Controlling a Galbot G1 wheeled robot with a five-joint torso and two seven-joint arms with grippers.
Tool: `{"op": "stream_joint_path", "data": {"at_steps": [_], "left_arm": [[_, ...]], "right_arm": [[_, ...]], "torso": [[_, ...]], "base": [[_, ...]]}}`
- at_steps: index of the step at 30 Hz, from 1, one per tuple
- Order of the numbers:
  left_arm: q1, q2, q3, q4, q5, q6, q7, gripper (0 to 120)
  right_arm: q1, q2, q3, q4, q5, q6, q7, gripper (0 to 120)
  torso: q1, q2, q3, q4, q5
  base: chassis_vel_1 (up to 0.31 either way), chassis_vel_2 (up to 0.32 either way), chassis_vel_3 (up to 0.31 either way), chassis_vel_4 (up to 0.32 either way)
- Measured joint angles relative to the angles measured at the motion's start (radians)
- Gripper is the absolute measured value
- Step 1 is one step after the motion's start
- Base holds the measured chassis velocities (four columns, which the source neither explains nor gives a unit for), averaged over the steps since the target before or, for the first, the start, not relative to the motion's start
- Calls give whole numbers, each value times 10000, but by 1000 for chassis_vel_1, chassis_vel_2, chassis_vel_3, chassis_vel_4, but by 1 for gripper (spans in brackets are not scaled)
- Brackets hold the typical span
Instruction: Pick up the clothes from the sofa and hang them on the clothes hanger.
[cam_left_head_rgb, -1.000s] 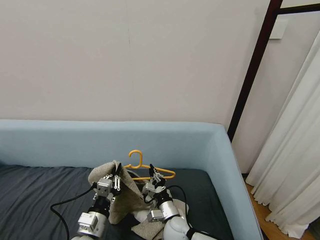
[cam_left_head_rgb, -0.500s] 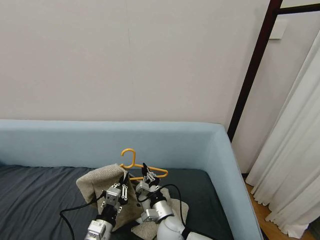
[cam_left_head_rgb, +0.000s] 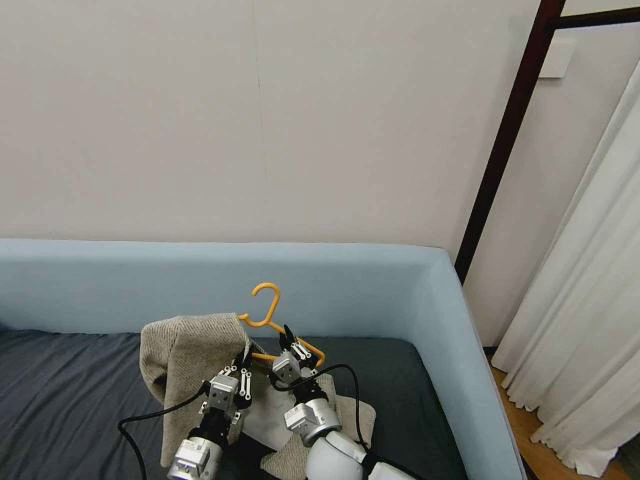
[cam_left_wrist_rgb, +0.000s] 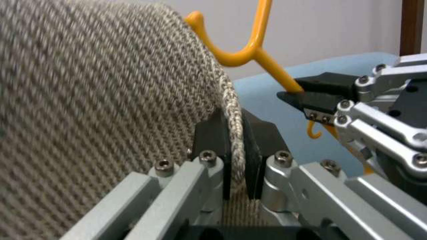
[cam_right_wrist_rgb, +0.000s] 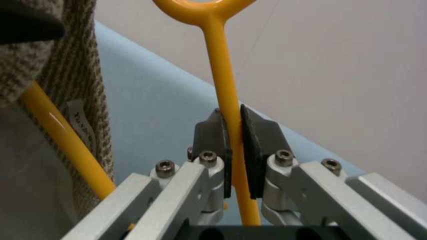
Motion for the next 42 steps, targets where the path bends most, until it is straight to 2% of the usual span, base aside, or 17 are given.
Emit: {"op": "stream_joint_path", "data": {"at_steps": [6, 7, 11, 12, 15, 17, 18, 22, 23, 27, 28, 30, 33, 35, 36, 40, 42], "left_arm": [[-56, 16, -33, 225, 150, -451, -7, 40], [-56, 16, -33, 225, 150, -451, -7, 40], [132, 58, -204, 227, 272, -1074, -7, 57], [132, 58, -204, 227, 272, -1074, -7, 57], [500, 318, -428, -34, 284, -1678, 23, 72], [723, 511, -566, -183, 288, -1936, 60, 75], [873, 685, -655, -288, 287, -2112, 89, 81], [1336, 2156, -1219, -933, -357, -2802, 464, 97], [1336, 2156, -1219, -933, -357, -2802, 464, 97], [914, 4033, -1934, -1329, -2445, -2755, 1608, 100], [914, 4033, -1934, -1329, -2445, -2755, 1608, 100], [550, 4903, -2163, -1300, -3713, -2682, 2468, 100], [-135, 6170, -2213, -973, -5526, -2626, 3708, 100], [-364, 6442, -2176, -827, -5930, -2623, 4119, 100], [-805, 6929, -2083, -492, -6577, -2607, 4958, 100], [-1776, 8112, -1972, 702, -8038, -2318, 7857, 100], [-1909, 8254, -1966, 873, -8239, -2232, 8281, 100]], "right_arm": [[-191, 126, 282, -226, -58, 702, 111, 5], [-191, 126, 282, -226, -58, 702, 111, 5], [-199, 122, 520, -397, -147, 860, 202, 5], [-199, 122, 520, -397, -147, 860, 202, 5], [-279, 60, 916, -602, -374, 1002, 235, 5], [-267, 57, 993, -704, -445, 1069, 228, 5], [-244, 58, 1045, -786, -494, 1121, 218, 5], [-153, 85, 1220, -1039, -849, 1335, 125, 5], [-153, 85, 1220, -1039, -849, 1335, 125, 5], [-146, 214, 1263, -1115, -1184, 1403, 61, 5], [-146, 214, 1263, -1115, -1184, 1403, 61, 5], [-182, 274, 1290, -1173, -1421, 1461, 24, 5], [-280, 364, 1344, -1333, -1877, 1609, -59, 5], [-307, 394, 1365, -1374, -1982, 1644, -71, 5], [-357, 471, 1413, -1453, -2212, 1714, -97, 5], [-408, 632, 1509, -1544, -2706, 1767, -164, 5], [-403, 644, 1514, -1563, -2796, 1779, -178, 5]], "torso": [[0, 0, 0, 0, 0], [0, 0, 0, 0, 0], [0, 0, 0, 1, 1], [0, 0, 0, 1, 1], [0, 0, 0, -3, 1], [0, 0, 0, -3, -1], [0, 0, 0, 1, 1], [0, 0, 0, 2, -1], [0, 0, 0, 2, -1], [0, 0, 0, -2, 2], [0, 0, 0, -2, 2], [0, 0, 0, -2, -1], [0, 0, 0, -1, -2], [0, 0, 0, -1, -1], [1, -1, 1, -2, -2], [1, 0, 1, 0, -2], [1, 0, 1, 1, -2]], "base": [[0, 0, 0, 0], [0, 0, 0, 0], [0, 0, 0, 0], [0, 0, 0, 0], [0, 0, 0, 0], [0, 0, 0, 0], [0, 0, 0, 0], [0, 0, 0, 0], [0, 0, 0, 0], [0, 0, 0, 0], [0, 0, 0, 0], [0, 0, 0, 0], [0, 0, 0, 0], [0, 0, 0, 0], [0, 0, 0, 0], [0, 0, 0, 0], [0, 0, 0, 0]]}}
